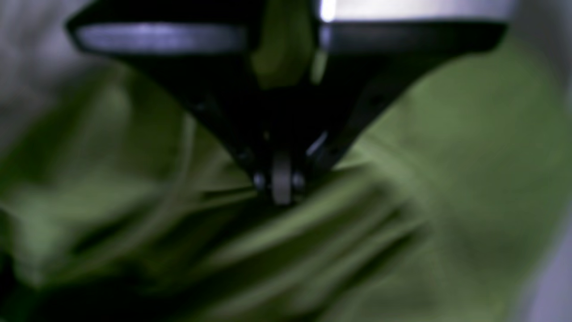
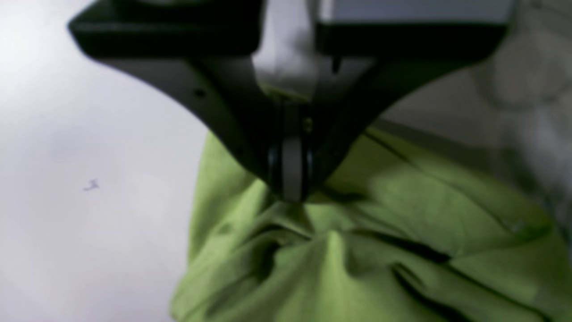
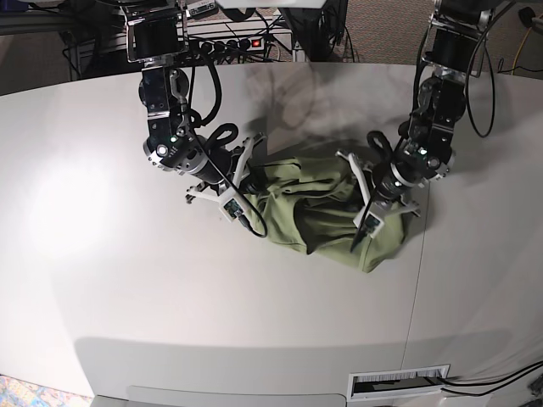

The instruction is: Fold the T-shirt properly

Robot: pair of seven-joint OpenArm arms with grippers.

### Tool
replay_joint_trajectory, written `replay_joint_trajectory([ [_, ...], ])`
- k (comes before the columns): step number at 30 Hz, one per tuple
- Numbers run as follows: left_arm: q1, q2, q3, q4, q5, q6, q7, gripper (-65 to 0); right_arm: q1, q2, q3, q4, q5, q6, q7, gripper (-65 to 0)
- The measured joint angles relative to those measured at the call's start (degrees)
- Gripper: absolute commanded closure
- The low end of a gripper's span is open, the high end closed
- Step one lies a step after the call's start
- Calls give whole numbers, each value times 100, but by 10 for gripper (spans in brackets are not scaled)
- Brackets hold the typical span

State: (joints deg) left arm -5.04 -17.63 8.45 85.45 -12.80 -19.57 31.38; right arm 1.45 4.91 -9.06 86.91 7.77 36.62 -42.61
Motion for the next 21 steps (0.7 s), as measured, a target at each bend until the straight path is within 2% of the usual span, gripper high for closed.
replay_joint_trajectory([
  [3,-214,-11,0,-7,120,291,-28,0,0,-2,0,4,-70,0,4,0],
  [6,-433,-15,-7,-7,146,372,-63,0,0,-2,0,4,-111,4,24,0],
  [10,-468,-7,-4,-39,752,699,-330,0,0,-2,0,4,-114,2,26,0],
  [13,-511,-9,-7,-297,883,737,-444,0,0,-2,0,4,-116,4,24,0],
  [15,-511,-15,-4,-367,957,739,-271,0,0,-2,0,4,-114,4,28,0],
  [19,-511,-26,-4,-219,1069,737,490,0,-2,-2,0,2,-201,4,199,0],
  [21,-514,-114,4,-98,1115,734,595,0,-2,-2,-2,-11,-365,26,389,0],
])
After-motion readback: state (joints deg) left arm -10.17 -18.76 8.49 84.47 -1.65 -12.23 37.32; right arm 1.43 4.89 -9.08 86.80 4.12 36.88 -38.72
